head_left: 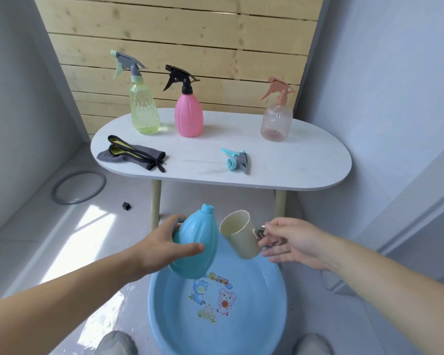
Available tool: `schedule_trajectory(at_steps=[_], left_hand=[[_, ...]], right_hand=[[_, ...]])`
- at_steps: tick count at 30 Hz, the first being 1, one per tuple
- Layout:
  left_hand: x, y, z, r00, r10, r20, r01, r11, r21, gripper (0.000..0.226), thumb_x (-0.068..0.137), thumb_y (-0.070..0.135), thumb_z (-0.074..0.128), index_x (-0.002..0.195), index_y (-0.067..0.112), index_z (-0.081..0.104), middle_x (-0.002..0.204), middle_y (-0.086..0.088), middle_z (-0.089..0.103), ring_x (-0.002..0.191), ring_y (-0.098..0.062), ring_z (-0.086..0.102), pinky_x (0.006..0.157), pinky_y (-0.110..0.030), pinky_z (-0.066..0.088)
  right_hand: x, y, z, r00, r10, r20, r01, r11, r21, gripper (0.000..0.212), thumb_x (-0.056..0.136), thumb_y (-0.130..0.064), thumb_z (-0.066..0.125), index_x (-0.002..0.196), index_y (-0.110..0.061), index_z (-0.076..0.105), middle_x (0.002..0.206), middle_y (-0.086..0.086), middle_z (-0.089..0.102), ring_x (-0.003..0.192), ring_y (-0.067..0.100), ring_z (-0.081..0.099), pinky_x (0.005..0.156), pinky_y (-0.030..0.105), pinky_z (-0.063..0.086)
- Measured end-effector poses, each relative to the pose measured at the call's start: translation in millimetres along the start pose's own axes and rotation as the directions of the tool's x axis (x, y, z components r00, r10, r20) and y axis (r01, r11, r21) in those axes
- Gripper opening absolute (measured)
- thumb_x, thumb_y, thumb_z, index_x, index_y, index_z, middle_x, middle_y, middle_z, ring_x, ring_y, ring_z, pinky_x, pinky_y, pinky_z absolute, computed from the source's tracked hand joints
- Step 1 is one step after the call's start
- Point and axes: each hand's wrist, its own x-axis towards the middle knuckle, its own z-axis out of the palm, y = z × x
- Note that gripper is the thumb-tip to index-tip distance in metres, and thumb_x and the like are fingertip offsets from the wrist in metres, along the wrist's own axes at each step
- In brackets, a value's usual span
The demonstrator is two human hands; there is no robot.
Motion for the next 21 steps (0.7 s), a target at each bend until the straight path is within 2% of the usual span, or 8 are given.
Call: schedule_trajectory(at_steps=[4, 9, 13, 17, 19, 21], left_hand=[[8, -18, 5, 0.997, -0.037, -0.072, 0.034, 0.999, -0.038, 0.079, 0.058, 0.052, 0.087, 0.127, 0.033, 0.054, 0.118, -0.001, 0.069, 0.104, -0.019, 0.073, 0.087, -0.035, 0.06], [17, -60, 25, 0.989, -0.113, -0.098, 0.101, 0.988, -0.116, 0.085, 0.053, 0.05, 0.089, 0.129, 0.034, 0.053, 0.12, 0.001, 0.071, 0.103, -0.017, 0.074, 0.092, -0.039, 0.061], [21, -81, 30, 0.983, -0.154, -0.095, 0.145, 0.984, -0.104, 0.086, 0.056, 0.044, 0.09, 0.131, 0.033, 0.051, 0.121, 0.003, 0.07, 0.103, -0.017, 0.073, 0.086, -0.034, 0.061], [29, -96, 33, 0.978, -0.175, -0.115, 0.162, 0.98, -0.113, 0.092, 0.056, 0.042, 0.092, 0.138, 0.036, 0.051, 0.121, 0.004, 0.07, 0.105, -0.015, 0.073, 0.089, -0.033, 0.061], [31, -102, 38, 0.979, -0.172, -0.113, 0.156, 0.979, -0.133, 0.084, 0.065, 0.033, 0.094, 0.138, 0.034, 0.054, 0.12, 0.005, 0.071, 0.103, -0.011, 0.073, 0.083, -0.026, 0.06], [33, -107, 43, 0.978, -0.175, -0.116, 0.159, 0.978, -0.137, 0.074, 0.07, 0.027, 0.095, 0.134, 0.033, 0.058, 0.116, 0.006, 0.073, 0.102, -0.01, 0.073, 0.083, -0.026, 0.06]], right_hand=[[47, 59, 20, 0.982, 0.179, -0.065, -0.187, 0.971, -0.147, 0.02, 0.102, -0.035, 0.049, 0.093, -0.021, 0.061, 0.102, -0.003, 0.076, 0.087, 0.021, 0.065, 0.077, 0.029, 0.049], [87, 118, 39, 0.93, 0.351, -0.109, -0.36, 0.93, -0.076, 0.017, 0.1, -0.033, 0.051, 0.107, -0.023, 0.062, 0.104, 0.0, 0.073, 0.089, 0.023, 0.069, 0.07, 0.029, 0.052], [97, 134, 47, 0.921, 0.352, -0.164, -0.372, 0.922, -0.109, 0.018, 0.095, -0.033, 0.06, 0.108, -0.021, 0.064, 0.099, 0.003, 0.072, 0.086, 0.022, 0.07, 0.068, 0.028, 0.054], [107, 139, 47, 0.908, 0.352, -0.229, -0.397, 0.896, -0.197, 0.015, 0.094, -0.034, 0.058, 0.101, -0.023, 0.066, 0.093, 0.0, 0.073, 0.078, 0.019, 0.064, 0.067, 0.026, 0.052], [111, 142, 47, 0.902, 0.351, -0.252, -0.407, 0.885, -0.226, 0.015, 0.093, -0.031, 0.056, 0.098, -0.021, 0.067, 0.088, 0.001, 0.071, 0.073, 0.019, 0.06, 0.065, 0.026, 0.051], [115, 145, 47, 0.903, 0.339, -0.263, -0.401, 0.884, -0.24, 0.016, 0.093, -0.03, 0.056, 0.098, -0.019, 0.067, 0.084, 0.002, 0.067, 0.07, 0.02, 0.058, 0.063, 0.026, 0.051]])
